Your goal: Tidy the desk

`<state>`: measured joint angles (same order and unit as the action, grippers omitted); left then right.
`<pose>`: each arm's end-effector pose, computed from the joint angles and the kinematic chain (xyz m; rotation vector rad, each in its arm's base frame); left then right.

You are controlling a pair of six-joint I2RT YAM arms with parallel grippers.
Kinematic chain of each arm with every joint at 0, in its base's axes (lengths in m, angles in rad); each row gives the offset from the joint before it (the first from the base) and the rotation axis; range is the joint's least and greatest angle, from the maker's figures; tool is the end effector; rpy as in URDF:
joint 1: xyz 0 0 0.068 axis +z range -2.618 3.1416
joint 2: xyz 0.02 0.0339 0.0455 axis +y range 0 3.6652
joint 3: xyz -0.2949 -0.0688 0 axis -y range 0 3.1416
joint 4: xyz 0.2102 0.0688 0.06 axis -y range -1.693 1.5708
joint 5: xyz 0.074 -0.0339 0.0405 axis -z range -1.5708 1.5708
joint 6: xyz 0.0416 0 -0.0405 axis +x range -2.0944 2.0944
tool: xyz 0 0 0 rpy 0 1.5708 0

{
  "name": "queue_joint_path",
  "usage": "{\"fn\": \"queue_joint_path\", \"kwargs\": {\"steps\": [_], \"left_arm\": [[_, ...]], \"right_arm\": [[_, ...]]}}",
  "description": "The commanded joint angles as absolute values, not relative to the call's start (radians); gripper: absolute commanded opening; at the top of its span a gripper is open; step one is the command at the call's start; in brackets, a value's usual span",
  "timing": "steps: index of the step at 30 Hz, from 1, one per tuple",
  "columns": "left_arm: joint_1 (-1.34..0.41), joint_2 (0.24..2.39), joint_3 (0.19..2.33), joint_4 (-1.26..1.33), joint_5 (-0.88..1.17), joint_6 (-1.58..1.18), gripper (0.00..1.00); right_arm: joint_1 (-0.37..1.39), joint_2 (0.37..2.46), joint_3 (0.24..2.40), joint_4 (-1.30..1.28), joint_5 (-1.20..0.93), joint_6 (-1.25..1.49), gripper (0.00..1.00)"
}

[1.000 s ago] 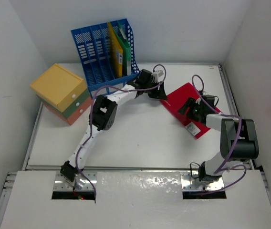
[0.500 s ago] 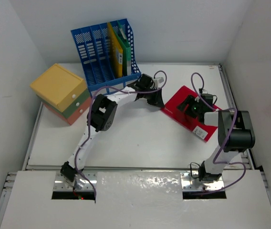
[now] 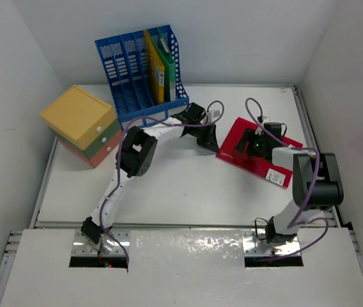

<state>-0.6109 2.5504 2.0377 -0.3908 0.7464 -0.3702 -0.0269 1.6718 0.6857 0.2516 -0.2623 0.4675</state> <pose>0.4279 -0.3341 0.1449 0.6601 2.5298 -1.3178 0.3007 0.0027 0.1882 0.4373 2.2907 0.5257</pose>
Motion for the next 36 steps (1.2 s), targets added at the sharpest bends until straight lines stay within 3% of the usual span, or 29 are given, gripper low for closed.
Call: {"fn": "queue_joint_path", "kwargs": {"steps": [1,7,10,14,17,20,22,29,31,35,36], "left_arm": [[-0.623,2.419,2.011,-0.399,0.775,-0.351,0.00],[-0.623,2.381,2.003,-0.400,0.796,-0.344,0.00],[-0.620,2.376,2.009,-0.408,0.802,-0.345,0.00],[-0.606,2.375,2.032,-0.419,0.805,-0.347,0.00],[-0.595,2.378,2.060,-0.419,0.793,-0.344,0.00],[-0.597,2.390,2.097,-0.436,0.792,-0.337,0.00],[-0.595,2.391,2.108,-0.434,0.784,-0.331,0.00],[-0.591,2.395,2.111,-0.442,0.773,-0.322,0.00],[-0.592,2.393,2.109,-0.446,0.762,-0.313,0.00],[-0.592,2.398,2.109,-0.456,0.753,-0.305,0.00],[-0.591,2.396,2.108,-0.459,0.750,-0.298,0.00]], "right_arm": [[0.058,1.553,0.756,0.008,-0.111,0.136,0.67],[0.175,1.390,0.651,-0.031,0.049,-0.250,0.70],[0.176,1.287,0.507,0.107,0.003,-0.377,0.71],[0.179,1.138,0.237,0.580,-0.054,-0.537,0.76],[0.187,1.132,0.213,0.554,-0.136,-0.609,0.77],[0.230,1.190,0.213,0.575,-0.092,-0.679,0.77],[0.265,1.258,0.201,0.616,0.063,-0.745,0.77],[0.334,1.601,0.161,1.137,0.335,-0.940,0.75],[0.344,1.692,0.147,1.309,0.417,-1.006,0.71],[0.347,1.935,0.187,1.662,0.575,-1.136,0.45],[0.347,1.953,0.201,1.664,0.574,-1.146,0.42]]}}
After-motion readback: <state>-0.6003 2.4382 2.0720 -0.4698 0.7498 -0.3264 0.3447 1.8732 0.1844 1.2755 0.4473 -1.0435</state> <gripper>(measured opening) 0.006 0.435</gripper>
